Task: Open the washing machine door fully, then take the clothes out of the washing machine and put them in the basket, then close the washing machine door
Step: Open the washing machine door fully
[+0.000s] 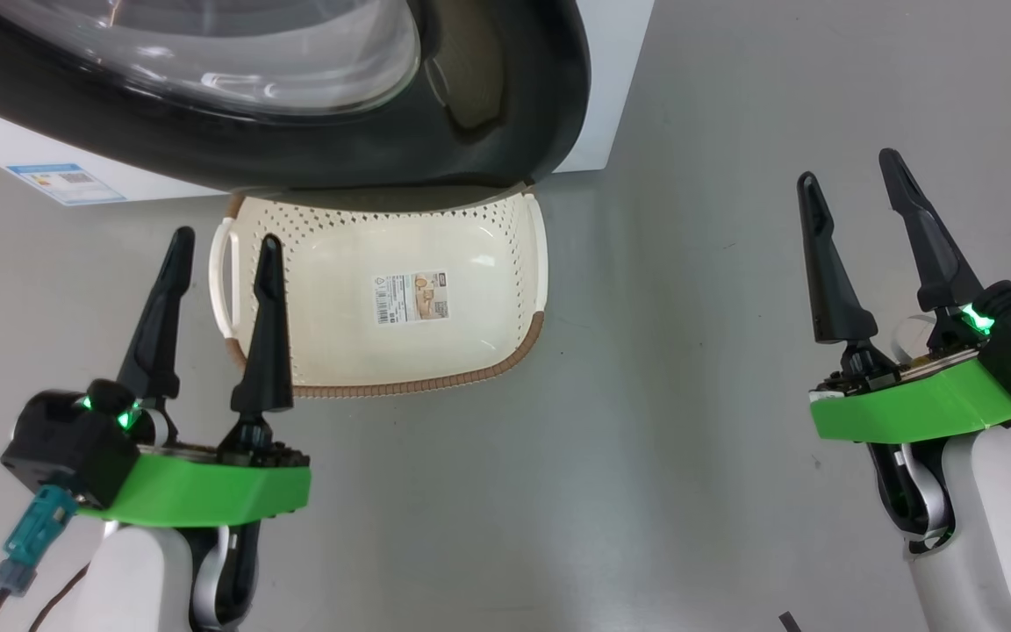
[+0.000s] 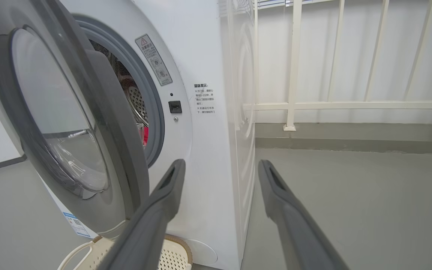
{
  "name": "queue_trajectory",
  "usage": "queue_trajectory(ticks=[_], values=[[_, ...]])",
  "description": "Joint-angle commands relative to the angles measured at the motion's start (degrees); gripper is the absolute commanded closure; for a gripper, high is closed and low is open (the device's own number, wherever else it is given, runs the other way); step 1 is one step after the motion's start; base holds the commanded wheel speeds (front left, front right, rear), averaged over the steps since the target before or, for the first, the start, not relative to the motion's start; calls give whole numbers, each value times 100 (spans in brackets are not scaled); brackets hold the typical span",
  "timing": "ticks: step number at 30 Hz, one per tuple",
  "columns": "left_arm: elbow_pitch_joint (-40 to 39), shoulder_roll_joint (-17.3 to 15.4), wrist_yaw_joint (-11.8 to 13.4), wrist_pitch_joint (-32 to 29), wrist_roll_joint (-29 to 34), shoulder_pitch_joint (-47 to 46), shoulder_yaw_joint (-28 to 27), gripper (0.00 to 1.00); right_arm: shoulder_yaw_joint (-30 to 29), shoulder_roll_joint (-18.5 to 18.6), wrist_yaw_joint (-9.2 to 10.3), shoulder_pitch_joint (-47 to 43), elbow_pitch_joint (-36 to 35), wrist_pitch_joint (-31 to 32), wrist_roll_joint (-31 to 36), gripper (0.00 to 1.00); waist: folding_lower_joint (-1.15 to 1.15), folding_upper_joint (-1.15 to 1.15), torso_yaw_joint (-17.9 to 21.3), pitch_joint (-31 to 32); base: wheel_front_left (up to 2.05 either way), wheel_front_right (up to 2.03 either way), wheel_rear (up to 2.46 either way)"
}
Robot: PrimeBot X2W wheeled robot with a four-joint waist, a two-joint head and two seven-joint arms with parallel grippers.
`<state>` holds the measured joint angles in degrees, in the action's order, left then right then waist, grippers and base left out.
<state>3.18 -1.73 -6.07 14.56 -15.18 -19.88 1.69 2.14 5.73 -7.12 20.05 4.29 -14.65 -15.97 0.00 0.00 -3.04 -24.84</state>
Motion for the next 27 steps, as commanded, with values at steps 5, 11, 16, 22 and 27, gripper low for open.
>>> queue_trajectory(ticks=[5,11,16,22,27], values=[[-110,-115,-22,44,29,52,-143,0,124,-20,-36,21,-19,-35,-120,100,0,0,-36,-4,0,0,0],[-95,-115,-16,44,1,32,-64,0,331,-60,-36,421,462,-35,-1527,100,0,0,-113,2,0,0,0],[-77,-115,-8,44,-29,21,32,0,688,109,-36,1061,979,-35,-2998,100,0,0,-180,-4,0,0,0],[-69,-115,-9,44,-76,-23,103,0,969,215,-36,2028,1437,489,-4750,100,0,0,-267,-58,0,0,0],[-82,-115,-13,44,-107,-38,110,0,1033,145,-36,2611,1641,1316,-5868,100,0,0,-301,-117,0,0,0]])
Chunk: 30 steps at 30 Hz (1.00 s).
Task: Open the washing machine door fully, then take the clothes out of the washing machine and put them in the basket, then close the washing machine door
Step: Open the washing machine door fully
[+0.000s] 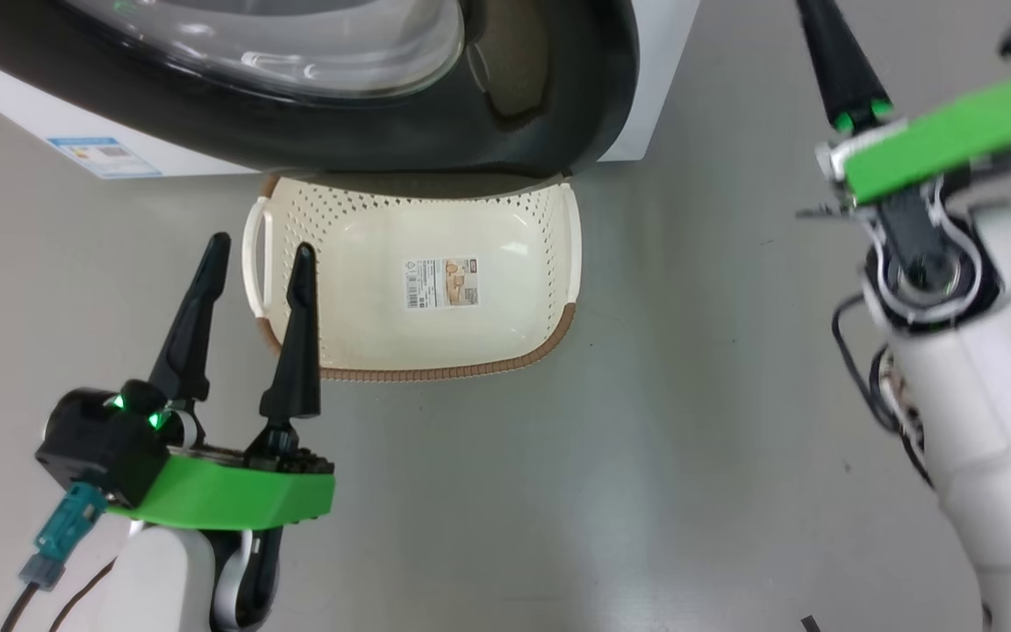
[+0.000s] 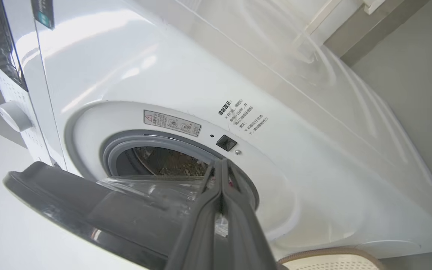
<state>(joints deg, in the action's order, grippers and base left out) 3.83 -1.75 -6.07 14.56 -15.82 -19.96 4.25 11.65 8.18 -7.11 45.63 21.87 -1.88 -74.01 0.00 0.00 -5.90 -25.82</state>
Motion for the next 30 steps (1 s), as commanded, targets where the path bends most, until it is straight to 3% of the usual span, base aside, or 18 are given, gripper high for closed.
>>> queue_trajectory(ticks=[1,9,17,24,30], values=[[-145,-112,-14,44,-48,-39,-146,0,103,-96,-37,201,-36,251,-250,100,0,0,-26,-32,0,0,0],[-131,-112,-7,44,-98,-84,-70,0,188,-236,-37,1164,976,2211,-1685,100,0,0,-128,-82,0,0,0],[-126,-112,2,44,-138,-98,-65,0,137,-214,-37,1957,1753,3814,-2568,100,0,0,-218,-152,0,0,0],[-107,-112,8,44,-156,-110,-68,0,322,-130,-37,2229,1925,4540,-2662,100,0,0,-258,-146,0,0,0],[-88,-112,22,44,-150,-77,-102,0,553,-138,-37,2073,1674,4653,-2421,100,0,0,-252,-64,0,0,0]])
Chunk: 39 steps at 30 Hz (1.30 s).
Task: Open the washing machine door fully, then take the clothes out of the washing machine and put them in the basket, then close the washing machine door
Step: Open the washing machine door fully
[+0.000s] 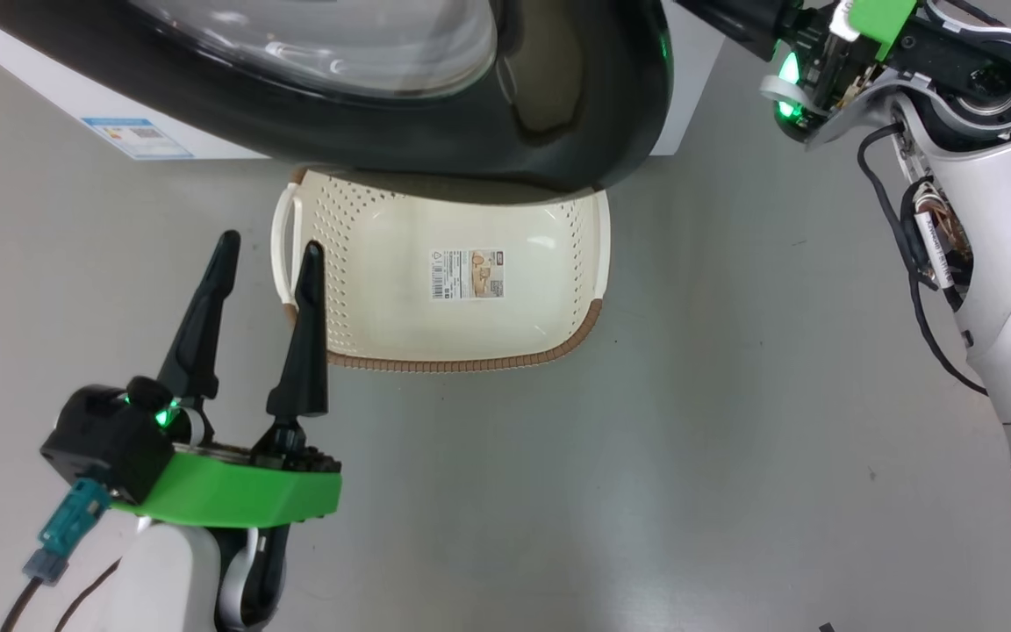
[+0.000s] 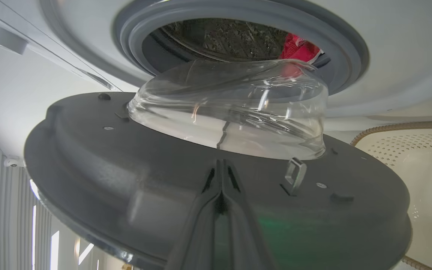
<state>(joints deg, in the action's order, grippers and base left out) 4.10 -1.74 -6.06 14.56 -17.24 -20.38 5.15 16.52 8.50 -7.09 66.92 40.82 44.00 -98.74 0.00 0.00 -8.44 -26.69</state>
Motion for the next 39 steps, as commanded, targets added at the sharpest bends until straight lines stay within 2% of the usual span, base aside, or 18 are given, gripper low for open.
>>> queue_trajectory(ticks=[1,17,29,39], values=[[-113,-114,20,44,-3,-25,-198,0,86,-182,-40,-104,-277,93,59,100,0,0,-2,42,0,0,0],[-114,-114,110,44,-42,223,-264,0,381,-283,-40,-954,-806,348,214,100,0,0,-230,586,0,0,0],[-29,-114,198,44,-105,575,-290,0,649,-391,-40,-1649,-983,481,268,100,0,0,-596,1201,0,0,0],[115,-114,211,44,-143,855,-224,0,888,-510,-40,-2133,-993,457,187,100,0,0,-1052,1702,0,0,0]])
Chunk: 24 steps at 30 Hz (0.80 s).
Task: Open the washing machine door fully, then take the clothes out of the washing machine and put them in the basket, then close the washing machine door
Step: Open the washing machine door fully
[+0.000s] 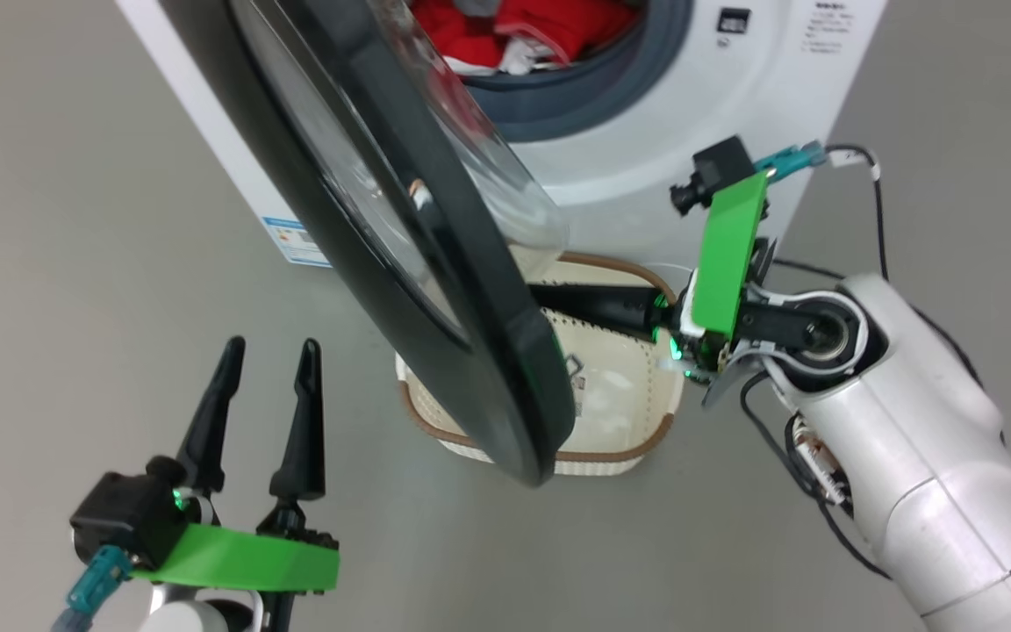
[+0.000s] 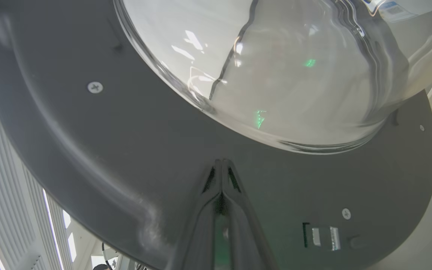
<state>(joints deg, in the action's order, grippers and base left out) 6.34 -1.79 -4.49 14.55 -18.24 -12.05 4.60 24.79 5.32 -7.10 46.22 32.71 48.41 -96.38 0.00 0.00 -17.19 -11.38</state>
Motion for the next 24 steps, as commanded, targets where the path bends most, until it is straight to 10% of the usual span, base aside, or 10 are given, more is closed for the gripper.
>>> queue_trajectory(ticks=[1,24], values=[[-97,-109,54,45,-48,44,-163,0,97,-200,-39,-94,-180,9,-50,100,0,0,-223,204,0,0,0],[149,-109,11,45,-89,295,-1,0,665,-243,-39,-552,-203,-486,-68,100,0,0,-1313,662,0,0,0]])
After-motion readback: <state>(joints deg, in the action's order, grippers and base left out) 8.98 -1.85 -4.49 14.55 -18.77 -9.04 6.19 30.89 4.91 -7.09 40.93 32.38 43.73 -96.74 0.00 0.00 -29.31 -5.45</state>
